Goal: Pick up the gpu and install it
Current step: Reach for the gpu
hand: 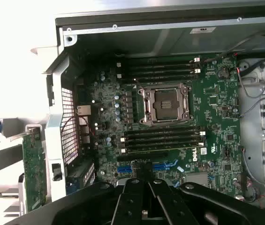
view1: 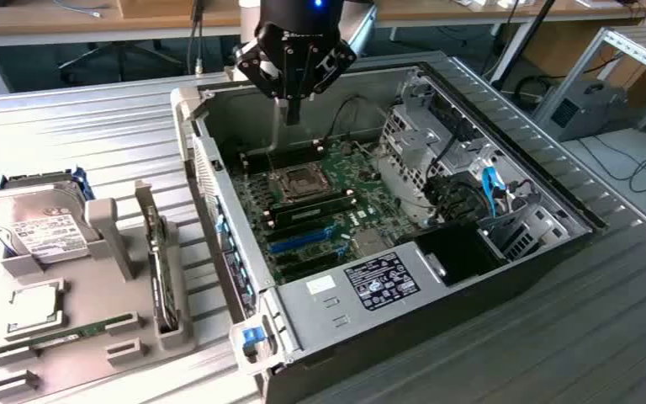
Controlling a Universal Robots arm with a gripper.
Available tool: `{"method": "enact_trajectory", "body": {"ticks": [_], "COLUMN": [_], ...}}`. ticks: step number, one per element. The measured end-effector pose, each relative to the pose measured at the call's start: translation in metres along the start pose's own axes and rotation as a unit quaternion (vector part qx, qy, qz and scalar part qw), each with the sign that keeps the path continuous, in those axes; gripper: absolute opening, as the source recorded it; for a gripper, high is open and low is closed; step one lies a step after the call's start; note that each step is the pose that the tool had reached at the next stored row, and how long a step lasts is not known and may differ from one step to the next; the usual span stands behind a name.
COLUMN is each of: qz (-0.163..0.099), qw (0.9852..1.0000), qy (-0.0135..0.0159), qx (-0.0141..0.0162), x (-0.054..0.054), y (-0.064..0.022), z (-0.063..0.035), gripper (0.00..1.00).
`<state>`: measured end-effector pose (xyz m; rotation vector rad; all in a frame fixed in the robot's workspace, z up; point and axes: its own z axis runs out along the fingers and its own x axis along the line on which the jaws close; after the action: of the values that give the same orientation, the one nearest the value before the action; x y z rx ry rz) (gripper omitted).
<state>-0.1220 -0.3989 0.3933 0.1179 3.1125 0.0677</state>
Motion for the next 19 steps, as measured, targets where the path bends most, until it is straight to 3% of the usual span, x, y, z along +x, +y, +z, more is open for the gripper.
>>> {"method": "enact_trajectory", "body": {"ticks": [19], "qz": [0.0], "qw": [1.0], "qy": [0.0], "qx": [0.0], "x": [0.0081], "y": [-0.0006], "z": [-0.0002], "gripper": [0.11]}}
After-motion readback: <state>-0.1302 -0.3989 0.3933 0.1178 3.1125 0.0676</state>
